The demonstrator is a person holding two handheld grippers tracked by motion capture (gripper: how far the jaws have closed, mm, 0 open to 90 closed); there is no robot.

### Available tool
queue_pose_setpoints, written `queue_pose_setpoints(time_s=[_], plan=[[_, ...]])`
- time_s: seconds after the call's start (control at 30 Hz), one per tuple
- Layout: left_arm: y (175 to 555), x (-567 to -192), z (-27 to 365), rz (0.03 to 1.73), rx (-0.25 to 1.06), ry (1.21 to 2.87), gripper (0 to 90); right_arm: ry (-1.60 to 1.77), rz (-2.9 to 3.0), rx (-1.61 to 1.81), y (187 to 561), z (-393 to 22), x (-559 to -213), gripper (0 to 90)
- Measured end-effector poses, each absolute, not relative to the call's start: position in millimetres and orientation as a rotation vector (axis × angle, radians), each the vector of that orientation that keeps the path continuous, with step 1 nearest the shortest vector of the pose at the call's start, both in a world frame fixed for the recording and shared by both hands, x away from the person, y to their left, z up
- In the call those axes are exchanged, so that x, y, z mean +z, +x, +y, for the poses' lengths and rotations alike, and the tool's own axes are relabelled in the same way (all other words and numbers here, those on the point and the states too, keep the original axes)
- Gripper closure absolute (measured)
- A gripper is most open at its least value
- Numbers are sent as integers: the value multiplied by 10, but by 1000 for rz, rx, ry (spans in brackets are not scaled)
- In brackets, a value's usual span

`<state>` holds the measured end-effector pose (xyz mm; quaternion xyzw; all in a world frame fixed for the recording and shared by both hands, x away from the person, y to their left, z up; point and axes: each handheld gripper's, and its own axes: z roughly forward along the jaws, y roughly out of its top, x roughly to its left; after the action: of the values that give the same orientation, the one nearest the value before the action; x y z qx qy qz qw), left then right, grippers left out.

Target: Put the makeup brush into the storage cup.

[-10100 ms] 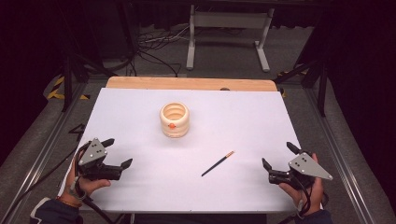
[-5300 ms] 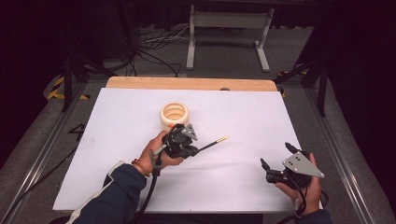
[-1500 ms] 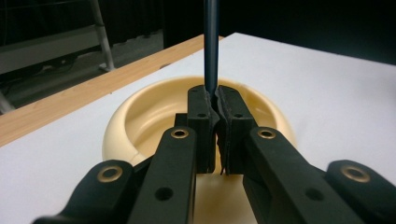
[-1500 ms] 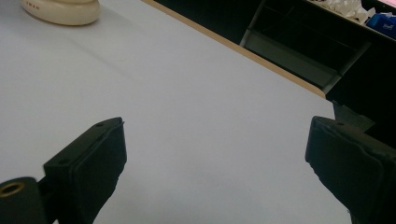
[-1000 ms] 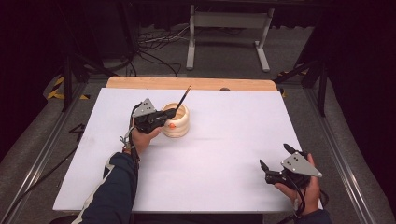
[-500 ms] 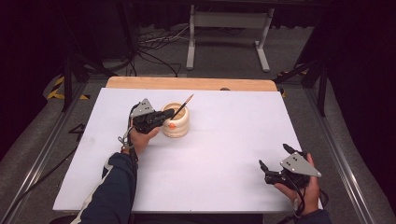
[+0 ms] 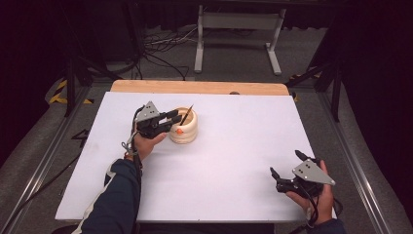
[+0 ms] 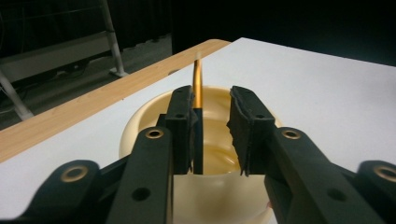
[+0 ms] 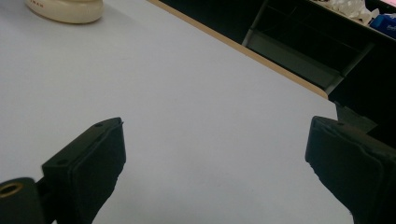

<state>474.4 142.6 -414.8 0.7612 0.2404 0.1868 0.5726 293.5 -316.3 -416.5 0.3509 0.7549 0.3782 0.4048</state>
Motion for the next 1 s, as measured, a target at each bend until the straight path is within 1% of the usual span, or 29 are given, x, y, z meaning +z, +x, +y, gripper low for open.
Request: queue_pose_setpoints(time_s=[0.1, 0.2, 0.27, 0.33, 0.47, 0.5, 0.53, 0.57, 0.83, 0.9, 1.0], plan=[[4733, -4125, 1429, 564, 452, 1781, 652, 886, 1907, 955, 2935, -3160, -4165, 56], [4719, -4087, 1433, 579, 473, 1773, 574, 886, 1907, 955, 2934, -3162, -4165, 56], [4702, -4063, 1434, 590, 495, 1766, 539, 887, 1908, 954, 2935, -3161, -4166, 56], [4687, -4036, 1432, 608, 523, 1753, 465, 886, 1909, 954, 2935, -3160, -4167, 56], [4656, -3985, 1427, 615, 542, 1758, 406, 883, 1907, 952, 2933, -3160, -4165, 56], [4648, -3971, 1426, 617, 555, 1758, 375, 882, 1906, 953, 2933, -3162, -4165, 56], [4640, -3960, 1423, 620, 561, 1755, 375, 882, 1906, 953, 2933, -3162, -4165, 56], [4630, -3945, 1420, 624, 565, 1756, 357, 883, 1906, 953, 2935, -3162, -4165, 56], [4589, -3895, 1387, 619, 592, 1792, 242, 880, 1908, 953, 2934, -3158, -4167, 56], [4578, -3881, 1387, 614, 582, 1792, 213, 883, 1908, 954, 2934, -3160, -4167, 56], [4560, -3873, 1369, 610, 562, 1814, 143, 880, 1908, 954, 2934, -3160, -4166, 56]])
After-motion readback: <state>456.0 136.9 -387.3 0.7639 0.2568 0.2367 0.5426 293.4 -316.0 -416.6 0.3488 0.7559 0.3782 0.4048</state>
